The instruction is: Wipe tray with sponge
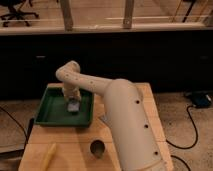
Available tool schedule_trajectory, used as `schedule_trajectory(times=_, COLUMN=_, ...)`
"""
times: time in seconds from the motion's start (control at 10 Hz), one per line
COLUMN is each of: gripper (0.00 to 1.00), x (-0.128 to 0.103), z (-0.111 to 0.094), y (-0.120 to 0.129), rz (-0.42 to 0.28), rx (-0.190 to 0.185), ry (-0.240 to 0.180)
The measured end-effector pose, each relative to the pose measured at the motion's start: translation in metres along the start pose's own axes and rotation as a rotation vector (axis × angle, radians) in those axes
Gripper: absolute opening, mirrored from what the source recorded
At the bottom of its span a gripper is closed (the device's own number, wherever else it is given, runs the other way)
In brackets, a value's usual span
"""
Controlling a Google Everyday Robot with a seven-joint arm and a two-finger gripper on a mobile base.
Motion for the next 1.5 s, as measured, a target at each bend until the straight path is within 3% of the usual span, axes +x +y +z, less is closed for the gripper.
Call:
schedule_trajectory(times=0.2, gripper=0.00, x=-0.024, z=0.005, y=-0.017, rz=-0.078, rx=-0.002, ry=-0.034)
schedule_trajectory(times=0.4, gripper=0.00, x=-0.051, z=0.003, y=-0.017, rz=-0.102, rx=-0.001, ry=-0.046)
schedule_trajectory(times=0.6, gripper=0.00, x=-0.072, z=-0.005, y=-0.001, rz=-0.082, rx=-0.001, ry=-0.043)
schedule_trajectory(times=0.8, gripper=0.00, x=-0.083, z=-0.012, y=0.031, rz=-0.031, rx=-0.017, ry=-0.034)
schedule_trajectory(times=1.0, gripper=0.00, x=-0.076, z=-0.016, y=0.058, rz=0.018, rx=-0.028, ry=-0.025)
schedule_trajectory(times=1.1, gripper=0.00, x=-0.061, z=-0.017, y=0.070, rz=0.037, rx=-0.041, ry=-0.018)
schedule_trajectory(times=1.5, gripper=0.00, x=-0.015, z=-0.014, y=0.062, rz=0.037, rx=-0.044, ry=0.003)
